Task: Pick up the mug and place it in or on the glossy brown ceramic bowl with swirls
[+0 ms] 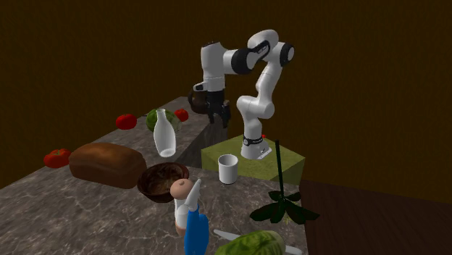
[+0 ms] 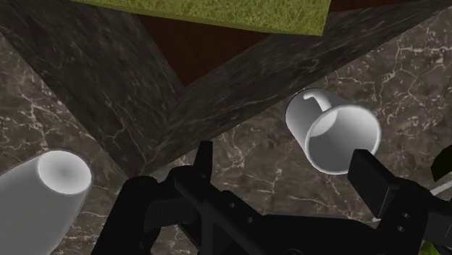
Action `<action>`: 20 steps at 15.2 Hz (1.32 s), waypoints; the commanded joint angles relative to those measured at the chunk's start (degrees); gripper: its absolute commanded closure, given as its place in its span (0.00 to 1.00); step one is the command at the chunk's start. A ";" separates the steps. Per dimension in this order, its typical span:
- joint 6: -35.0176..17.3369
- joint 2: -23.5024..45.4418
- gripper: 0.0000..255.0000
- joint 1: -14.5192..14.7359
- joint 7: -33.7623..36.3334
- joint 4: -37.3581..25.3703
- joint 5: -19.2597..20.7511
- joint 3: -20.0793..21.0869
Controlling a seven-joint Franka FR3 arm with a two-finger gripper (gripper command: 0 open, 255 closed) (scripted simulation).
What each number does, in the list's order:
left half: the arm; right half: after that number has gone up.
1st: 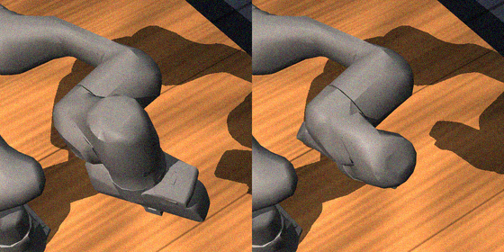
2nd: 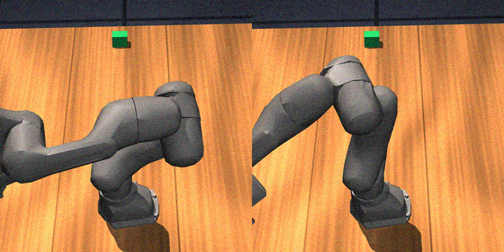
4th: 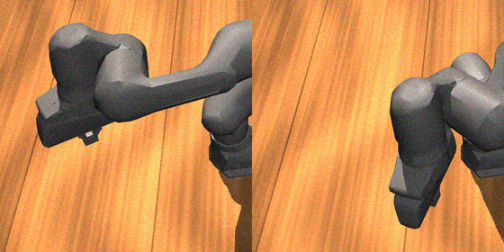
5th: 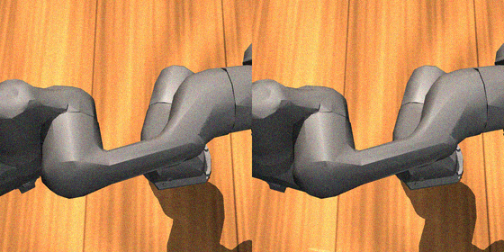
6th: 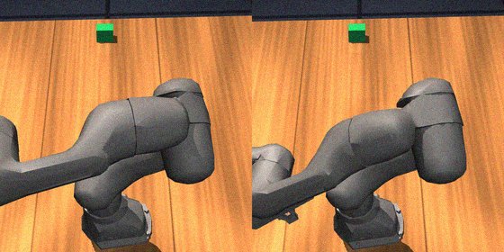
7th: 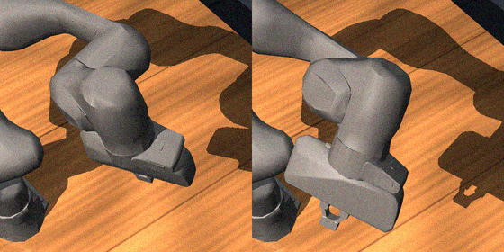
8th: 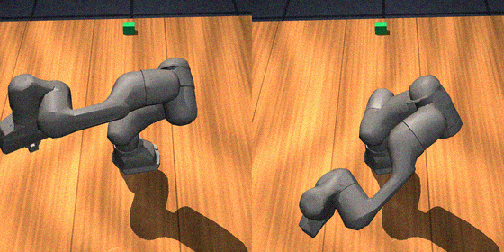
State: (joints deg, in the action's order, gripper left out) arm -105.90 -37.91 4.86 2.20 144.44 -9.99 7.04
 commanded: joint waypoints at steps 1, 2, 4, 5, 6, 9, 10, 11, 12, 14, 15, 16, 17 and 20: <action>-4.16 2.45 0.00 0.54 1.07 1.59 -0.74 1.60; -6.05 3.85 0.00 0.84 1.72 2.07 -1.10 2.48; -9.87 6.94 0.00 1.42 3.07 2.78 -1.71 4.24; -11.78 8.61 0.00 1.67 3.75 3.00 -1.96 5.12; -13.70 10.37 0.00 1.90 4.46 3.15 -2.15 6.00; -18.89 15.59 0.00 2.40 6.54 3.12 -2.32 8.38; -19.79 16.04 0.00 2.43 6.55 3.57 -2.38 8.50; -20.70 16.50 0.00 2.46 6.56 4.01 -2.44 8.63; -21.61 16.99 0.00 2.49 6.56 4.44 -2.49 8.77; -23.45 18.01 0.00 2.54 6.59 5.25 -2.60 9.03; -24.38 18.55 0.00 2.56 6.60 5.63 -2.64 9.17; -25.31 19.11 0.00 2.58 6.62 6.01 -2.68 9.30; -25.85 19.45 0.00 2.59 6.63 6.21 -2.70 9.38; -25.85 19.45 0.00 2.59 6.63 6.22 -2.70 9.38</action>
State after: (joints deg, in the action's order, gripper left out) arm -131.65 -18.50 7.45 8.84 150.61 -12.68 16.41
